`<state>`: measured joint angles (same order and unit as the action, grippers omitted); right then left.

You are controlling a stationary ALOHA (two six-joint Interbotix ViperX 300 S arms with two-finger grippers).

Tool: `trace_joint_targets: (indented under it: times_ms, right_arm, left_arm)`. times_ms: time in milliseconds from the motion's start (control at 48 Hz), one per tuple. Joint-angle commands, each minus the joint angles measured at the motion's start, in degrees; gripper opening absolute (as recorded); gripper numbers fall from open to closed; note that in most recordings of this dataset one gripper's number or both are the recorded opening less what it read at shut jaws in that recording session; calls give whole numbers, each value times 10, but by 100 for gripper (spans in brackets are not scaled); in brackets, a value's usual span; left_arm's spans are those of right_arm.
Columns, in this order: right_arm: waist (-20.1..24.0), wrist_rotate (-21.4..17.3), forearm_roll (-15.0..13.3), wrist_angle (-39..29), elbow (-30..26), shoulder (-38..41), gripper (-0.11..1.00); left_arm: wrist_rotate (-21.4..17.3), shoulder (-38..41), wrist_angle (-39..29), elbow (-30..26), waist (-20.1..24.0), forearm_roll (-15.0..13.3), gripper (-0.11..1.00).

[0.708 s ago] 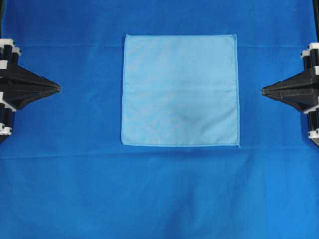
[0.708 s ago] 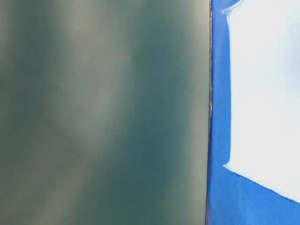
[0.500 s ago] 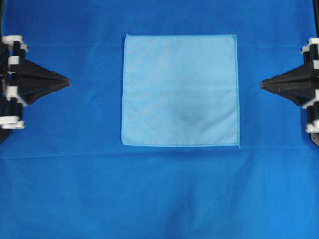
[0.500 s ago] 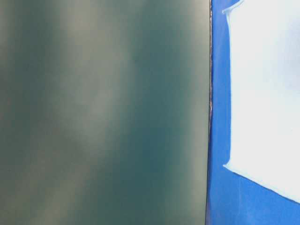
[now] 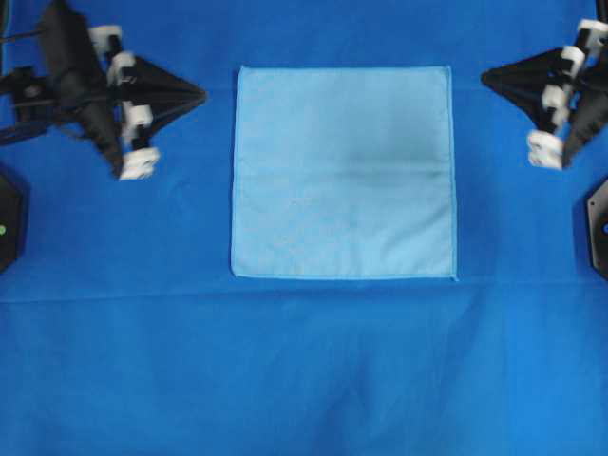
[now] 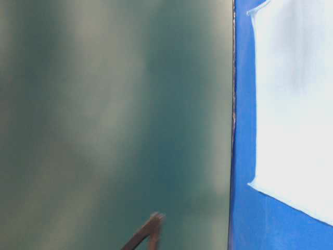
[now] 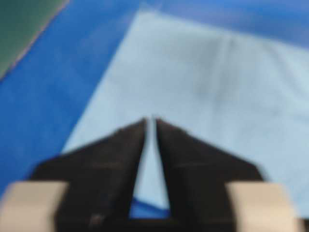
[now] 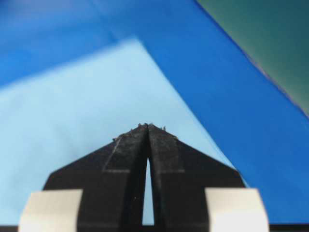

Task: Fold the light blue towel.
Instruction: 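Move both grippers to the far corners of the light blue towel, then grasp the far towel corners with left and right grippers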

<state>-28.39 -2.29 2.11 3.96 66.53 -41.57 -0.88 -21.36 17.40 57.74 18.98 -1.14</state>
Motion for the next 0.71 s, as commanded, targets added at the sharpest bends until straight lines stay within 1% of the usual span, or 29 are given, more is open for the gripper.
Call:
trace_joint_targets:
  times_ms: [0, 83, 104, 167, 187, 229, 333, 416, 604, 687]
  right_arm:
    - [-31, 1, -1, 6, -14, 56, 8]
    - [-52, 2, -4, 8, -25, 111, 33]
    - [-57, 3, -4, 8, -28, 126, 41]
    - [-72, 4, -10, 10, -38, 175, 58]
    - [-76, 4, -11, 12, -41, 188, 62]
    - [-82, 4, -16, 18, -47, 214, 63]
    - [-91, 5, -25, 46, -65, 279, 58]
    - [-103, 7, -29, 59, -77, 318, 59]
    - [-126, 8, -40, 76, -101, 385, 59]
    - [-134, 9, -41, 78, -110, 406, 59]
  left_arm:
    - [-1, 52, 7, -29, 22, 0, 31]
    - [-1, 108, 15, -50, 47, 0, 56]
    - [-1, 120, 18, -54, 52, 0, 62]
    - [-1, 154, 28, -67, 69, 0, 78]
    - [-1, 171, 35, -72, 77, 0, 81]
    - [-1, 194, 46, -80, 88, 0, 85]
    - [-1, 241, 65, -97, 112, 0, 84]
    - [-1, 278, 75, -111, 128, 0, 84]
    - [-1, 338, 83, -138, 142, 0, 84]
    - [-1, 359, 83, -147, 147, 0, 84]
